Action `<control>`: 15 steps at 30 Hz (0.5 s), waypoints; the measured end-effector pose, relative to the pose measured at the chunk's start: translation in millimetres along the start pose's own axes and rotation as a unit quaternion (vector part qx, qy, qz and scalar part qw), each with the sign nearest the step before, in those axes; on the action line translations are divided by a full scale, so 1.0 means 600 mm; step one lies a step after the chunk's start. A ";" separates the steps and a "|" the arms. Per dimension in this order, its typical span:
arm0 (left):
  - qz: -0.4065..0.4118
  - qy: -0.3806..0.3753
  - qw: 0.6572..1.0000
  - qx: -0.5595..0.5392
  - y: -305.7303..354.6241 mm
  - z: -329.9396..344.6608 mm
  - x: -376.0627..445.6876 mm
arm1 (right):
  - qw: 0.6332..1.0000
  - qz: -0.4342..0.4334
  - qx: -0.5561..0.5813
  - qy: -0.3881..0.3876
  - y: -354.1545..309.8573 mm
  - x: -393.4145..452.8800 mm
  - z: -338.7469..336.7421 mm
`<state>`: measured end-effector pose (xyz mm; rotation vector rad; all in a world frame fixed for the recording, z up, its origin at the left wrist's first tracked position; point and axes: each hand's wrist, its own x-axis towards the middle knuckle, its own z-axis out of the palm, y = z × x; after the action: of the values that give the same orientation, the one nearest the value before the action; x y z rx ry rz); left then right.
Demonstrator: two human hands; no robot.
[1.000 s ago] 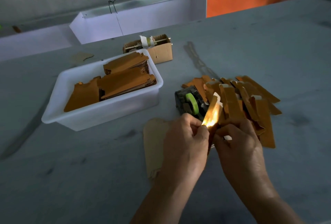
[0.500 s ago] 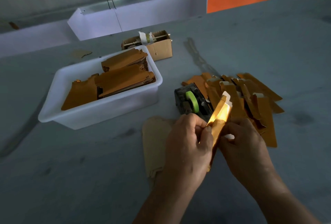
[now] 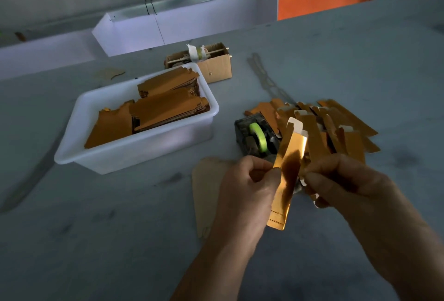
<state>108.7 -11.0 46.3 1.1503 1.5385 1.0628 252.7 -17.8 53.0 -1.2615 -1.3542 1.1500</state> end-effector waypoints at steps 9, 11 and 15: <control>0.017 0.008 0.999 -0.046 0.007 -0.006 -0.023 | 0.997 -0.044 -0.028 -0.058 -0.005 0.005 0.014; 0.024 0.007 0.999 -0.042 0.005 -0.006 -0.027 | 0.996 -0.041 -0.049 -0.056 -0.005 0.006 0.015; 0.034 0.003 0.998 -0.044 0.005 -0.009 -0.033 | 0.993 -0.039 -0.107 -0.023 -0.008 0.008 0.020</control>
<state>106.8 -30.3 53.4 1.1466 1.4512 1.1702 240.2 -13.6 56.6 -1.3267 -1.5817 1.0052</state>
